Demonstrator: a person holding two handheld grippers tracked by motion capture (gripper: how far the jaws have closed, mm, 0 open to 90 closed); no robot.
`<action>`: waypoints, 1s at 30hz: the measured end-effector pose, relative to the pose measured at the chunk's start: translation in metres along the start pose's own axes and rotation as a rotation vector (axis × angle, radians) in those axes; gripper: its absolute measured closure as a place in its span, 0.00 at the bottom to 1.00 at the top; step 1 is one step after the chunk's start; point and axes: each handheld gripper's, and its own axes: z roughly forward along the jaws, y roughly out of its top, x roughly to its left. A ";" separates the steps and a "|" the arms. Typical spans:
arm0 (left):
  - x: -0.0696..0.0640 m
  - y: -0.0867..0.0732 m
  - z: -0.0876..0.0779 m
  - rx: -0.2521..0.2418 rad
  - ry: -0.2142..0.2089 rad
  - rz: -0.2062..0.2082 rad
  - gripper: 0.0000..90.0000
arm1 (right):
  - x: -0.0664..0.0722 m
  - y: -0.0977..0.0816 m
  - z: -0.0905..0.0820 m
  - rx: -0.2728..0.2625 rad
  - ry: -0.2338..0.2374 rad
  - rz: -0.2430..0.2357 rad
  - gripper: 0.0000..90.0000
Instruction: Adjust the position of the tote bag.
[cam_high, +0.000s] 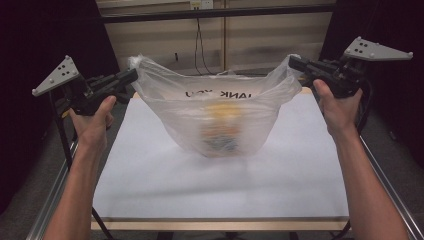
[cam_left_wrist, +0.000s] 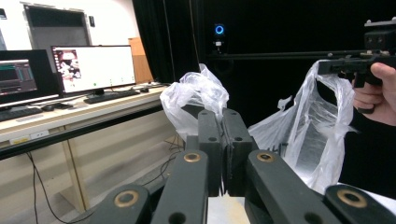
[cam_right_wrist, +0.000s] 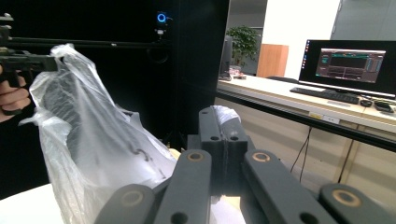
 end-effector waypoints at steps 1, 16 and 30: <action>0.002 0.000 0.001 0.003 0.008 -0.008 0.98 | -0.001 0.001 0.002 0.000 -0.002 0.005 1.00; 0.034 -0.010 0.007 -0.006 0.119 -0.097 0.99 | -0.018 0.012 0.028 0.043 -0.072 0.003 1.00; 0.031 -0.038 0.007 0.080 0.075 -0.070 0.99 | -0.012 -0.012 0.011 0.067 -0.032 0.013 1.00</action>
